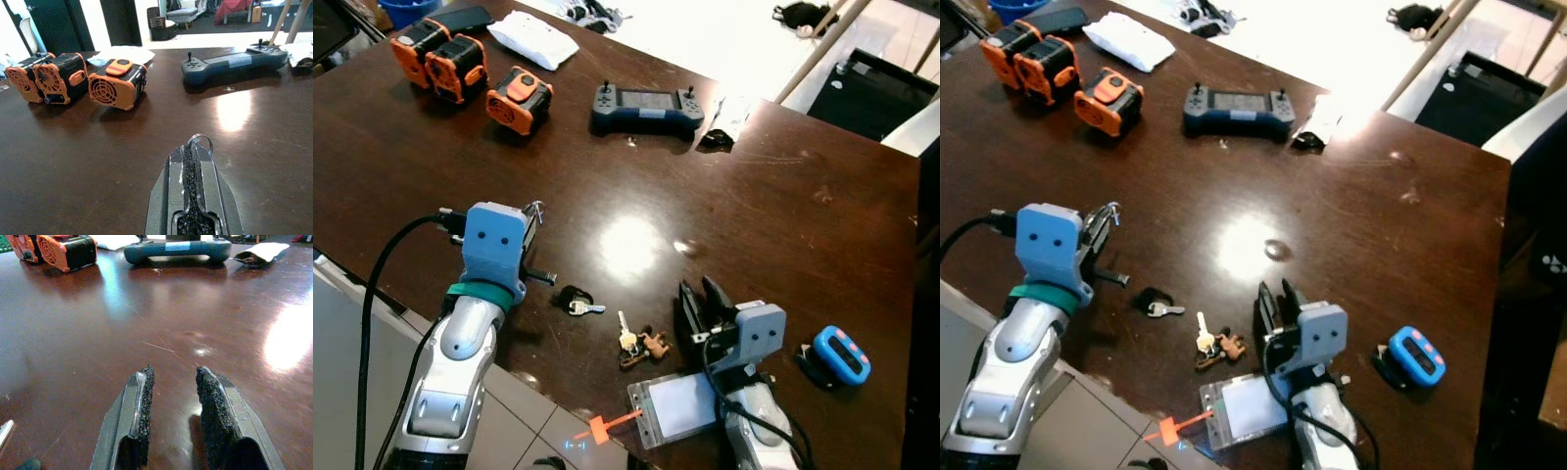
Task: Hang keys on a hook
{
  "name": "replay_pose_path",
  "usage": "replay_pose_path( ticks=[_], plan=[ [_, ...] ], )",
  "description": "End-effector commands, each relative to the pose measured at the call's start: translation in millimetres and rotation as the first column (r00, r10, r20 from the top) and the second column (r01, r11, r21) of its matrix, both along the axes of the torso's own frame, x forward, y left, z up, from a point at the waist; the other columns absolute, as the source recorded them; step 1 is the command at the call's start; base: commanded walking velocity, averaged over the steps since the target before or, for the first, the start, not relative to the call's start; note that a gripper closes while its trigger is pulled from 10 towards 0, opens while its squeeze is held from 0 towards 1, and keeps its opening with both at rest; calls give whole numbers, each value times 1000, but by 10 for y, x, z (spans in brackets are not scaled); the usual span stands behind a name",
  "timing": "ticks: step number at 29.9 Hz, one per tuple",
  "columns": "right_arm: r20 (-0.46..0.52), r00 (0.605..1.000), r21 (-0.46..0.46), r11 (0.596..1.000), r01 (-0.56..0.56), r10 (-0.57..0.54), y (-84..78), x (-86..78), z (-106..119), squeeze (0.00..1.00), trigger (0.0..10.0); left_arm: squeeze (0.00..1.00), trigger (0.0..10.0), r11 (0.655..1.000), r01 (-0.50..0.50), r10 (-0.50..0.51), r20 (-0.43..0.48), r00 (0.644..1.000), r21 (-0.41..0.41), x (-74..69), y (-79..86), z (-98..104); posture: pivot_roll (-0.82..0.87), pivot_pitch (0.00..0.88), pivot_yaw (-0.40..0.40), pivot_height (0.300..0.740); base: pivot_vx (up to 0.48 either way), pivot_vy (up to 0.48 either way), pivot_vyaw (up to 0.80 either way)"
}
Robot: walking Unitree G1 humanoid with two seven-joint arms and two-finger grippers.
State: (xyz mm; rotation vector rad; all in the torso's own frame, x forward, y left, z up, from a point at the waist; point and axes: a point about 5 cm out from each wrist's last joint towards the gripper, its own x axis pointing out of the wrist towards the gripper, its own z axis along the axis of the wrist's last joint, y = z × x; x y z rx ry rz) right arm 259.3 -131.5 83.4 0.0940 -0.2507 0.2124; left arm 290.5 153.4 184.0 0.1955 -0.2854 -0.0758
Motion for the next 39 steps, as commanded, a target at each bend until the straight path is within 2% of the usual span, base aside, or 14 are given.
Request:
replay_pose_path(
  ticks=[1, 5, 8, 14, 22, 39],
  plan=[
    [-54, 998, 7, 1000, 24, -23, -64, -37, -95, 0, 10000, 0, 10000, 1000, 0, 0, -1, 1000, -9, -44, 4, -18, -143, 122, 0, 740, -375, 0, 0],
    [-34, 999, 33, 999, 31, -30, -100, 47, 20, 0, 10000, 0, 10000, 1000, 6, -6, 16, 1000, -16, -41, -21, 18, -140, 122, -6, 740, -407, 0, 0],
    [-39, 999, 15, 1000, 9, -8, -75, 84, 31, 0, 10000, 0, 10000, 1000, 3, -3, 14, 1000, -20, -17, -49, 8, -139, 120, -11, 740, -252, 0, 0],
    [-73, 997, -9, 1000, -5, 4, -58, 79, -24, 0, 10000, 0, 10000, 999, 5, -5, 5, 1000, -40, 4, -89, -16, -143, 114, -13, 740, 0, 0, 0],
    [-46, 999, 0, 1000, 4, -4, -56, 156, 111, 0, 10000, 0, 10000, 998, 10, -9, 24, 1000, -58, 62, -90, 57, -152, 97, -6, 740, -311, 0, 0],
    [-78, 997, 4, 1000, -18, 18, 12, 190, 94, 0, 10000, 0, 10000, 998, -2, 3, 20, 1000, -61, 70, -89, 38, -141, 99, -10, 740, -306, 0, 0]
  ],
)
